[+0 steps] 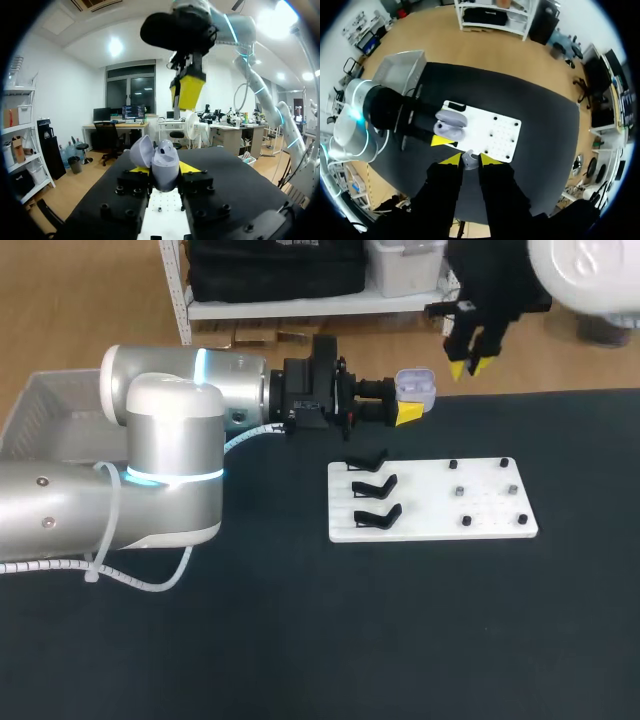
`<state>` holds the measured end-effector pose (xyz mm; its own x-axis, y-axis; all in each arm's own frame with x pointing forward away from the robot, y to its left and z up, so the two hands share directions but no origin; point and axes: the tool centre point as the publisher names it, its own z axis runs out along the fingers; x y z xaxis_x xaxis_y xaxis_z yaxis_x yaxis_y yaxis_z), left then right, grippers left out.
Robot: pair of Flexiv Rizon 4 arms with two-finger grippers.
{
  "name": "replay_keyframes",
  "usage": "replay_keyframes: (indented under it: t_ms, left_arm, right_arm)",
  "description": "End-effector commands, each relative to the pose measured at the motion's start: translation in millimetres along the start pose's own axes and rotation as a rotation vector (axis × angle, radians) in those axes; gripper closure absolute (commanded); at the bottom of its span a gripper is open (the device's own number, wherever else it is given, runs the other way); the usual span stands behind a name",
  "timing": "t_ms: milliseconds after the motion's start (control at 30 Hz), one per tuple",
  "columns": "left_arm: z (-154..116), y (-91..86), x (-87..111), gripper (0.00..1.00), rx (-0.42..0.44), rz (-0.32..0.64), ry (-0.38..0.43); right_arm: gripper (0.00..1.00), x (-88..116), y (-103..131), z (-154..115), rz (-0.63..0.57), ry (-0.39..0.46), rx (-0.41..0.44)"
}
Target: Pick up each earbud case from the left stands, insert the matching earbuds, close the lid, and place the case in the box.
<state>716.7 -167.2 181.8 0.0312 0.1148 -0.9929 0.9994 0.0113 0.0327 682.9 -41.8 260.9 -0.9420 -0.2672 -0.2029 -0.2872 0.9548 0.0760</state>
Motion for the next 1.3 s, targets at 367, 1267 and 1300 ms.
replay_keyframes:
  t_ms: [367,1267,1300]
  left_arm:
    - [-0.3,-1.3,1.6,1.00,-0.006,0.005,-0.008]
    - [-0.3,-1.3,1.6,1.00,-0.006,0.005,-0.008]
    - [-0.3,-1.3,1.6,1.00,-0.006,0.005,-0.008]
  right_arm:
    - [1.00,-17.0,35.4,6.6,-0.083,0.059,0.025]
    - [1.00,-20.1,47.8,28.0,-0.164,-0.060,-0.005]
    - [1.00,-20.2,47.6,28.1,-0.165,-0.058,-0.005]
